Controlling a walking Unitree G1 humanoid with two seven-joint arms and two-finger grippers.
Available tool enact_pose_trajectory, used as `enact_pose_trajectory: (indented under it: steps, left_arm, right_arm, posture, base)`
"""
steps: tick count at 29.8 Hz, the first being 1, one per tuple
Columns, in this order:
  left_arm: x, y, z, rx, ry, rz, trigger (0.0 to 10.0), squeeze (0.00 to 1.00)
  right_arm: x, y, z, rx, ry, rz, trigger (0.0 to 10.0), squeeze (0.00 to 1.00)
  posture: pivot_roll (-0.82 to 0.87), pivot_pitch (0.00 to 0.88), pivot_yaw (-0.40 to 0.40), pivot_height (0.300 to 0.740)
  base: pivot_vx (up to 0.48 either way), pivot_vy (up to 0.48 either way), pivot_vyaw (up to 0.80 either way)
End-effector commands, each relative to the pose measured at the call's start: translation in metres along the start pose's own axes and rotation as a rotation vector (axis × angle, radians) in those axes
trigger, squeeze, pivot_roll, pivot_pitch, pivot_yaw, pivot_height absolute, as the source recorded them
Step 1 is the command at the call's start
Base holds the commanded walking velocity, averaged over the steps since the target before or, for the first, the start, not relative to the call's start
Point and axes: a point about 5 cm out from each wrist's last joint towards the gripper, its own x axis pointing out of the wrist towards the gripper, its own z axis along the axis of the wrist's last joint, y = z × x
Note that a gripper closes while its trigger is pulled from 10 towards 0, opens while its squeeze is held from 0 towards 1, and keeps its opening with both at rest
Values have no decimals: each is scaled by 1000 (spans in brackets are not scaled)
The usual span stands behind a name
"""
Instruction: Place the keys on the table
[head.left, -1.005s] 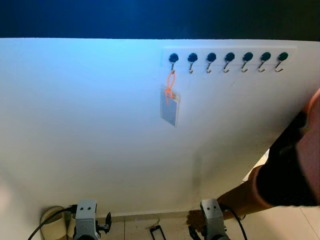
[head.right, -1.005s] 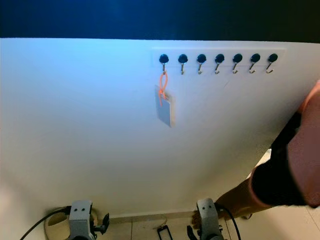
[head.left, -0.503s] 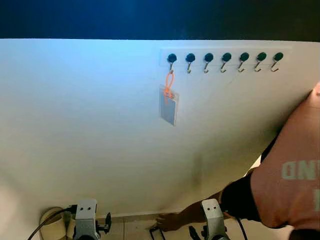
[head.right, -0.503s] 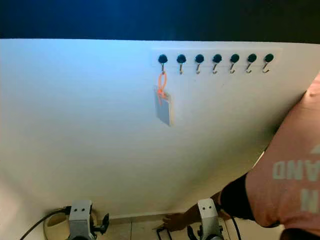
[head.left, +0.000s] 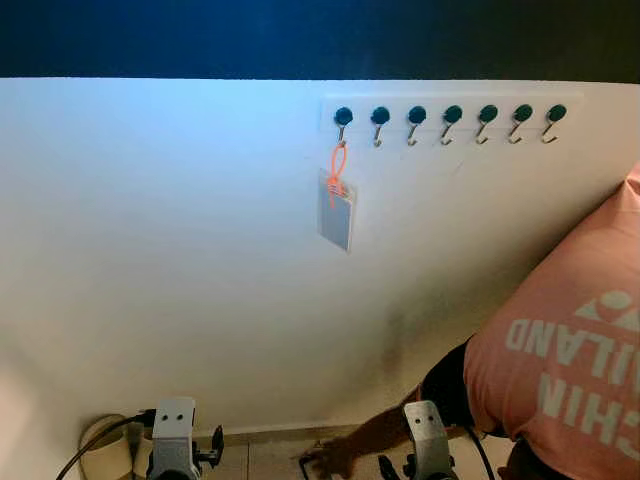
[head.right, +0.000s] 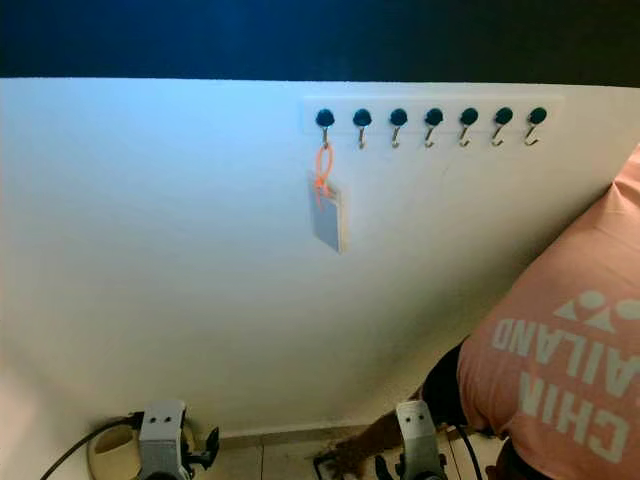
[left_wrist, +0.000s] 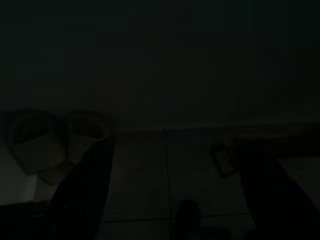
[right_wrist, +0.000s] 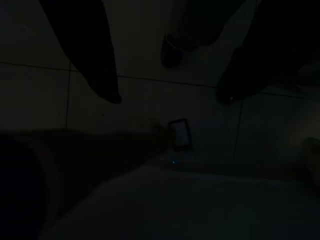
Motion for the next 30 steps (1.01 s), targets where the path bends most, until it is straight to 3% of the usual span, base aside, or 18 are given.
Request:
enact_pose_trajectory:
  steps: [1, 30]
  left_arm:
    - [-1, 0, -4, 9, 23, -9, 10000, 0]
    - [-3, 1, -7, 23, 29, -16, 10000, 0]
  right_arm:
    - [-2, -2, -6, 5, 22, -8, 10000, 0]
    - [-3, 0, -9, -3, 27, 2, 10000, 0]
  posture:
    - [52, 57, -24, 740]
    - [53, 49, -24, 740]
  base:
    - [0, 0, 0]
    - [0, 0, 0]
